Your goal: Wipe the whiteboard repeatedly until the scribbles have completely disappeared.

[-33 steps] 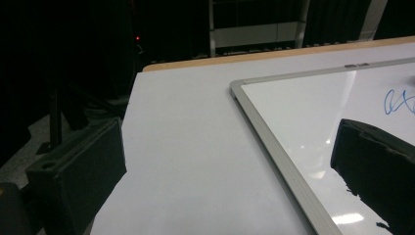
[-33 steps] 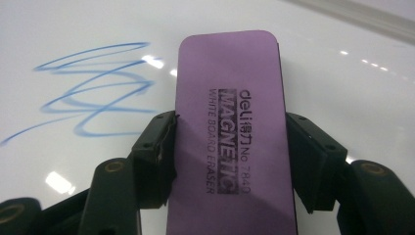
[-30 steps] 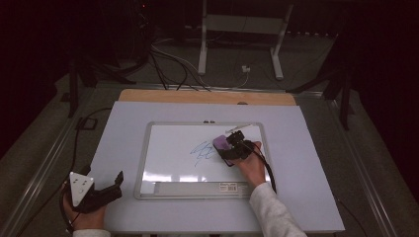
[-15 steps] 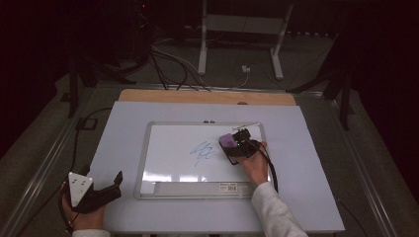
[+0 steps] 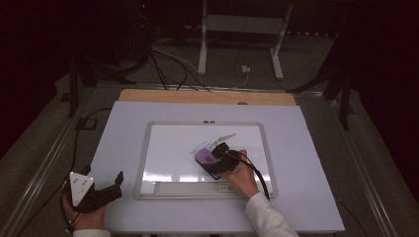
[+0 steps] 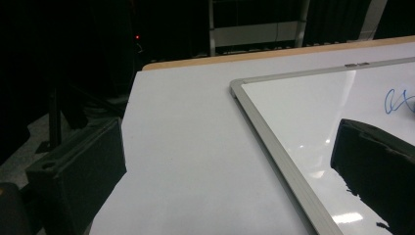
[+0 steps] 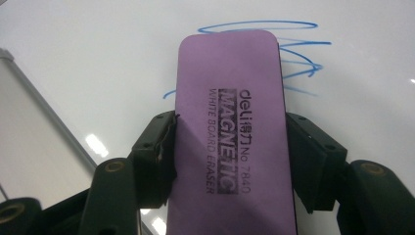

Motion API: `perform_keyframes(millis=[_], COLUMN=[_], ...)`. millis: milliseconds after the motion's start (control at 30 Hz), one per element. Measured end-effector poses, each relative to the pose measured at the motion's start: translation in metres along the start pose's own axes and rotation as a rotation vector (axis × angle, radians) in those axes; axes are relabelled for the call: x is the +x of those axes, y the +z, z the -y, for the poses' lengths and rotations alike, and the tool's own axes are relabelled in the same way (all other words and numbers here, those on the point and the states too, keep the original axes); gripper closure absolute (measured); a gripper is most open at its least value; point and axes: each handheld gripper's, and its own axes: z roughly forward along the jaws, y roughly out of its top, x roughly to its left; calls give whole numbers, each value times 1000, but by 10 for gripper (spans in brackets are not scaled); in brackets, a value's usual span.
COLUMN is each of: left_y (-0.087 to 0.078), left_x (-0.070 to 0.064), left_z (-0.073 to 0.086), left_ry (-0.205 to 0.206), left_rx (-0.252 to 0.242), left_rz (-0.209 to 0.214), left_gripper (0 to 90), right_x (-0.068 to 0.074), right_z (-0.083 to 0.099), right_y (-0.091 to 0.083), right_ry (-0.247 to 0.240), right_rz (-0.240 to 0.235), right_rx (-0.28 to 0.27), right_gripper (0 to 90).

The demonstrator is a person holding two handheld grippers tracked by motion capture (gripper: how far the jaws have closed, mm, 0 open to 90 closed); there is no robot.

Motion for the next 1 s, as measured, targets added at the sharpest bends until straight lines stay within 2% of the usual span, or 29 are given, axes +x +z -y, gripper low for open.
perform_keyframes(millis=[33,133,200,267,333,433,500,533,600,667,733,767,867,933,1000], left_y=[0,0,0,1,1,1,0,0,0,0,1,1,1,0,0], left_x=[0,0,0,0,-1,0,0,0,1,1,1,1,0,0,1], left_z=[0,0,0,0,0,0,0,0,0,0,0,0,0,0,0], left_ry=[-4,-6,0,0,0,0,0,-1,-7,-5,-5,-4,-4,-5,-8], left_rx=[-3,-3,0,2,4,2,1,2,-2,1,1,3,1,-3,-4], left_rz=[-1,-2,0,0,2,0,-2,-3,-3,0,0,1,0,-1,-1], left_gripper=[6,6,6,6,6,6,6,6,6,6,6,6,6,6,6], right_x=[-1,-7,-10,-6,1,11,14,12,8,6,9,16,22,19,13], right_z=[0,-2,-3,-4,-3,-4,-6,-8,-10,-10,-10,-8,-9,-11,-12], right_y=[0,0,0,0,2,4,4,3,3,3,3,4,4,5,5], right_ry=[4,24,40,13,-29,-97,-103,-94,-73,-58,-75,-105,-133,-112,-83], right_rz=[-7,60,64,72,1,-49,-34,33,91,83,73,-8,7,12,60], right_rx=[2,-9,-8,-5,1,10,19,20,21,21,23,32,38,39,33], right_gripper=[413,413,413,414,413,413,414,414,414,414,414,413,414,414,414])
